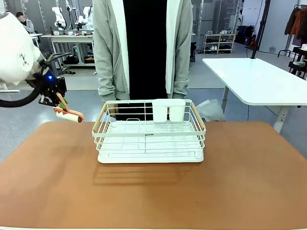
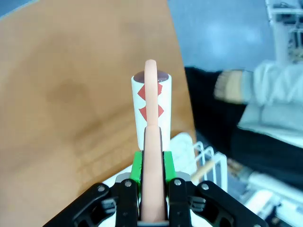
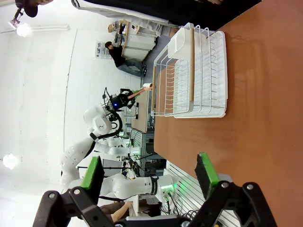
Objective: Clean the table.
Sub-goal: Place the Lint Roller down when the Dish drying rack is positioned in the middle of the table.
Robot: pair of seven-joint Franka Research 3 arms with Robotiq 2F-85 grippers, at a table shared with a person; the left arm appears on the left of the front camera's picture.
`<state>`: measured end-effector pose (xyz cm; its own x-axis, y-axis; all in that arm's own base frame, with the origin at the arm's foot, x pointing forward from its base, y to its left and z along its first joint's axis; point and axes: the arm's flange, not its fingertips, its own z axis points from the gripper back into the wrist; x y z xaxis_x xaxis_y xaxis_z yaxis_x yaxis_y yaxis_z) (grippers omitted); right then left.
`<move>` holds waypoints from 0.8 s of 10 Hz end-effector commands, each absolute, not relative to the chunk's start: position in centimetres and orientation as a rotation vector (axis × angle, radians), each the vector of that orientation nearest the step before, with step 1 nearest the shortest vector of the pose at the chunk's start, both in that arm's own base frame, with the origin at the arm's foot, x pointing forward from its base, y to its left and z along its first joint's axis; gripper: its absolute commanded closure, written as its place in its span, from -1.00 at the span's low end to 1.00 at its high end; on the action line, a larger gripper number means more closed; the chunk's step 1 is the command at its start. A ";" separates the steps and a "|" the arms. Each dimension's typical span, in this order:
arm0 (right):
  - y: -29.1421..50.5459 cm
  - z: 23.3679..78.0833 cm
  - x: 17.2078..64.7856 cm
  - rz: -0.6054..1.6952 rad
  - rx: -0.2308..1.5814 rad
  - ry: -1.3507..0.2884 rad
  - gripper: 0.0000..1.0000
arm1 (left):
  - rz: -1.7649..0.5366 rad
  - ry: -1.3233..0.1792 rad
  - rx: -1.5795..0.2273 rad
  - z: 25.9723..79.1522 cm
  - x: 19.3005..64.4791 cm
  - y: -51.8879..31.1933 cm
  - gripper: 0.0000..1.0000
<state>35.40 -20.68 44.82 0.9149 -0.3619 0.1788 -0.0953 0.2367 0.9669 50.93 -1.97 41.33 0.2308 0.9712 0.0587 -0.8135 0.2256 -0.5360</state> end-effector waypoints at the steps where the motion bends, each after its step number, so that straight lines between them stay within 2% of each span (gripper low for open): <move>1: -20.4 45.2 35.2 -0.198 1.348 -0.407 -1.00 | 1.353 -0.445 -0.492 38.1 51.7 -1.2 0.59; 5: -20.4 45.2 35.2 -0.198 1.348 -0.407 -1.00 | 1.376 -0.402 -0.567 35.4 51.7 -0.2 0.59; 8: -20.4 45.2 35.2 -0.198 1.348 -0.407 -1.00 | 1.400 -0.383 -0.544 33.6 51.5 0.2 0.59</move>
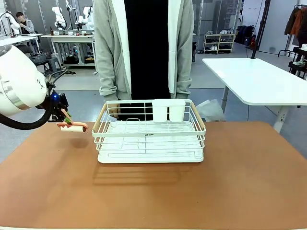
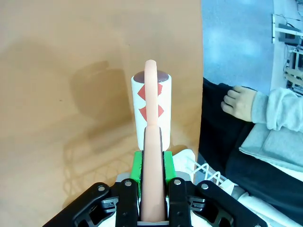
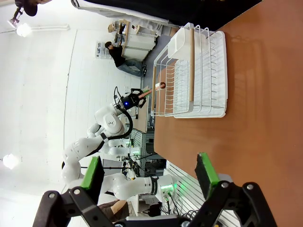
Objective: Clean the table.
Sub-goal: Place the Lint Roller down when the Dish drying rack is positioned in the middle of the table.
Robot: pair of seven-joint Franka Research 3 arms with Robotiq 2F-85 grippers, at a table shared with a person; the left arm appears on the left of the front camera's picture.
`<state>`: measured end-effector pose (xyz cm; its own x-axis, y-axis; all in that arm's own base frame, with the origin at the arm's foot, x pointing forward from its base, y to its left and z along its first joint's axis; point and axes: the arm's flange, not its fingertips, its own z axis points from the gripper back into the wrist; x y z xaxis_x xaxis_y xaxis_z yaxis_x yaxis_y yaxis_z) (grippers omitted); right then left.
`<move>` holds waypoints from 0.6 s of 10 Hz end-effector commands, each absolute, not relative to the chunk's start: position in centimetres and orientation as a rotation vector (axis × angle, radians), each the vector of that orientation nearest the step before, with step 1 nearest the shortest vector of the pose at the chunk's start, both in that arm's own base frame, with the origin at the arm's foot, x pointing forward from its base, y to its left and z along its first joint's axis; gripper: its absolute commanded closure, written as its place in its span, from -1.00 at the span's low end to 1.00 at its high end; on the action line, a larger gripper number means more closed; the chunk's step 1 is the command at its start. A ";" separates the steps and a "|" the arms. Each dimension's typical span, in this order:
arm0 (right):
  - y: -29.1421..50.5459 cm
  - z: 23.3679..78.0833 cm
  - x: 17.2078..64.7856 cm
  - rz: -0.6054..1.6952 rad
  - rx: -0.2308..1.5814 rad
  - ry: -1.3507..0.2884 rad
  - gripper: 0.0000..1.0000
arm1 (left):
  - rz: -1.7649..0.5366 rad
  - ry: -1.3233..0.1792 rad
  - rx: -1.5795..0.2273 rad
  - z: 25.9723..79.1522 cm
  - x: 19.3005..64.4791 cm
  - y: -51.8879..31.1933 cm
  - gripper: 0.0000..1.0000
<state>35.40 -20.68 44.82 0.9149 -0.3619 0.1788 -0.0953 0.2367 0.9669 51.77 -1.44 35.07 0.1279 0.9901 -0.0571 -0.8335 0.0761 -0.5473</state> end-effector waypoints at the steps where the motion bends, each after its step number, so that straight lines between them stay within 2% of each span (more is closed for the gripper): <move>1: -20.4 45.2 35.2 -0.198 1.348 -0.407 -1.00 | 1.402 -0.364 -0.535 33.3 51.5 0.3 0.59; 6: -20.4 45.2 35.2 -0.198 1.348 -0.407 -1.00 | 1.410 -0.276 -0.478 31.6 51.8 1.1 0.59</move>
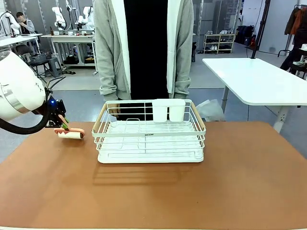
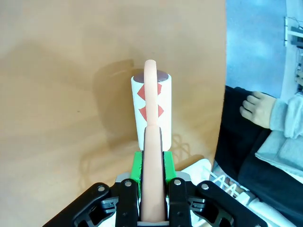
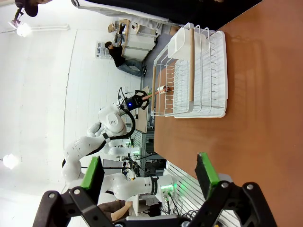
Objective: Clean the table.
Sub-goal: Place the Lint Roller down when the Dish drying rack is positioned in the middle of the table.
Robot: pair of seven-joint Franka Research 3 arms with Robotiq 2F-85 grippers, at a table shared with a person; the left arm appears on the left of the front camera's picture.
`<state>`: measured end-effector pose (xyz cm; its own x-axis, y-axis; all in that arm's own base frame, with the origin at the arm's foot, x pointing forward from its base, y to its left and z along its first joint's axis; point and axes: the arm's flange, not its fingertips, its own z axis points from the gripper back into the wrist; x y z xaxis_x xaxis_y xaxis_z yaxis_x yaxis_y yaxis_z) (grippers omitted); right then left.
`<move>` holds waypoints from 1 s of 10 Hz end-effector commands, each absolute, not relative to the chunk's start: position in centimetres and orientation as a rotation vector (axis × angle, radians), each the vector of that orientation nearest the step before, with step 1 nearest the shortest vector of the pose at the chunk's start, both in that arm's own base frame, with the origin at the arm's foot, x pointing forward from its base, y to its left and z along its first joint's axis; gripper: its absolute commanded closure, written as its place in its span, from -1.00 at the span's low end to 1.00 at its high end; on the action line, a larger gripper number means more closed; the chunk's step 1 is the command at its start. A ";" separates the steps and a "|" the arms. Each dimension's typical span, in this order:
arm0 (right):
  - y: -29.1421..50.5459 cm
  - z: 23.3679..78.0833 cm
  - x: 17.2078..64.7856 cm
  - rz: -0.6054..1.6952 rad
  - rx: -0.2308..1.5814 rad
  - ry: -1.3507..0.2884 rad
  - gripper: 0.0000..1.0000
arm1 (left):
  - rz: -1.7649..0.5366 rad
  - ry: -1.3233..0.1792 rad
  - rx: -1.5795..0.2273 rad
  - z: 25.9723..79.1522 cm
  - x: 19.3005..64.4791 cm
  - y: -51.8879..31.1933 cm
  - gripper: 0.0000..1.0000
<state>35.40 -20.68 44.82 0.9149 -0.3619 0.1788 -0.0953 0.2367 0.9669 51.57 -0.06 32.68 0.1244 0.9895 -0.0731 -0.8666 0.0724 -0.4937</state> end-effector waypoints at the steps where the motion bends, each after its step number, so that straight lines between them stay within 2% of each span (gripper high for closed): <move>1: -20.4 45.2 35.2 -0.198 1.348 -0.407 -1.00 | 1.410 -0.299 -0.477 31.5 51.7 1.1 0.59; 2: -20.4 45.2 35.2 -0.198 1.348 -0.407 -1.00 | 1.411 -0.282 -0.470 31.5 51.7 1.1 0.48; 3: -20.4 45.2 35.2 -0.198 1.348 -0.407 -1.00 | 1.406 -0.271 -0.466 31.7 51.5 1.1 -0.48; 4: -20.4 45.2 35.2 -0.198 1.348 -0.407 -1.00 | 1.400 -0.263 -0.460 31.9 51.3 1.1 -0.59; 5: -20.4 45.2 35.2 -0.198 1.348 -0.407 -1.00 | 1.402 -0.264 -0.448 32.2 51.1 1.0 -1.00; 7: -20.4 45.2 35.2 -0.198 1.348 -0.407 -1.00 | 1.412 -0.241 -0.404 33.0 50.4 0.8 -1.00; 8: -20.4 45.2 35.2 -0.198 1.348 -0.407 -1.00 | 1.424 -0.219 -0.379 33.7 50.1 0.6 -0.91; 9: -20.4 45.2 35.2 -0.198 1.348 -0.407 -1.00 | 1.438 -0.209 -0.366 34.5 49.7 0.5 -1.00; 10: -20.4 45.2 35.2 -0.198 1.348 -0.407 -1.00 | 1.439 -0.201 -0.361 35.2 49.2 0.1 -1.00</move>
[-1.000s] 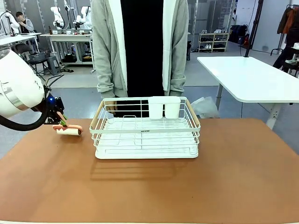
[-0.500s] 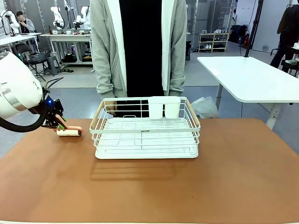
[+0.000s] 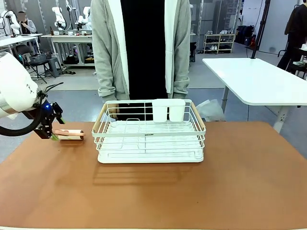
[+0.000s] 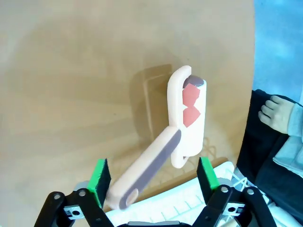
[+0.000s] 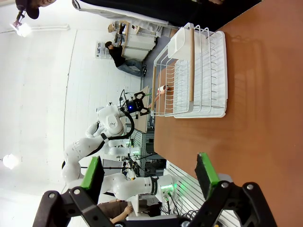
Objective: Clean the table.
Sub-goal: Place the Lint Roller down when the Dish drying rack is positioned in the middle of the table.
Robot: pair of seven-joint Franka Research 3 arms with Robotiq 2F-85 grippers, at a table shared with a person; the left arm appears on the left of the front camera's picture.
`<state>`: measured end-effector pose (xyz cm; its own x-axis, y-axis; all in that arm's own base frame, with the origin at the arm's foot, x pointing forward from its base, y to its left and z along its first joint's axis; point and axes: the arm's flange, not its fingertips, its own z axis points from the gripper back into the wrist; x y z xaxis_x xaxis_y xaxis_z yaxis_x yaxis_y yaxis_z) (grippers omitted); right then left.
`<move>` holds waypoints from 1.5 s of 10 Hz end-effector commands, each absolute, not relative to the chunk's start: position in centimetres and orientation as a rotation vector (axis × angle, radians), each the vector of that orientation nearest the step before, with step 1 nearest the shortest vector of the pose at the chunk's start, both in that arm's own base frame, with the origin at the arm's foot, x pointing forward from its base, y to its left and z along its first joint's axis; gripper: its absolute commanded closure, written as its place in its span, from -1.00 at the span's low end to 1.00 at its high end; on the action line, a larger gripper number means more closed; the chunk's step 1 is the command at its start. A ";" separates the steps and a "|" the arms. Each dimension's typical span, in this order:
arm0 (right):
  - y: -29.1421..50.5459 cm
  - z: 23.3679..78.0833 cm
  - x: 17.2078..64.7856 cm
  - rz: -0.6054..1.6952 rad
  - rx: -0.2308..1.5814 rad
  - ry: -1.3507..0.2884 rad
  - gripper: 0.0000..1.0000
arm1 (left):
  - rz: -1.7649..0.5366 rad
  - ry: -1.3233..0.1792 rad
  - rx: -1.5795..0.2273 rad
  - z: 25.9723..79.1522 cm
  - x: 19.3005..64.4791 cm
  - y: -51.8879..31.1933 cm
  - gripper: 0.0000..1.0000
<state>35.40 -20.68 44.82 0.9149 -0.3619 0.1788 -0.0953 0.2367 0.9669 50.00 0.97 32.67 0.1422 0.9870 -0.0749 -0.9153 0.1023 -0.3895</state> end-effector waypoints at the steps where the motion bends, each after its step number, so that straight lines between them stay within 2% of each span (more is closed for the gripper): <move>1: -20.4 45.2 35.2 -0.198 1.348 -0.407 -1.00 | 1.441 -0.185 -0.341 35.9 48.7 -0.2 -1.00; 6: -20.4 45.2 35.2 -0.198 1.348 -0.407 -1.00 | 1.502 -0.224 -0.276 37.6 48.1 -0.7 -1.00; 15: -20.4 45.2 35.2 -0.198 1.348 -0.407 -1.00 | 1.474 -0.217 -0.317 36.9 48.5 0.1 -1.00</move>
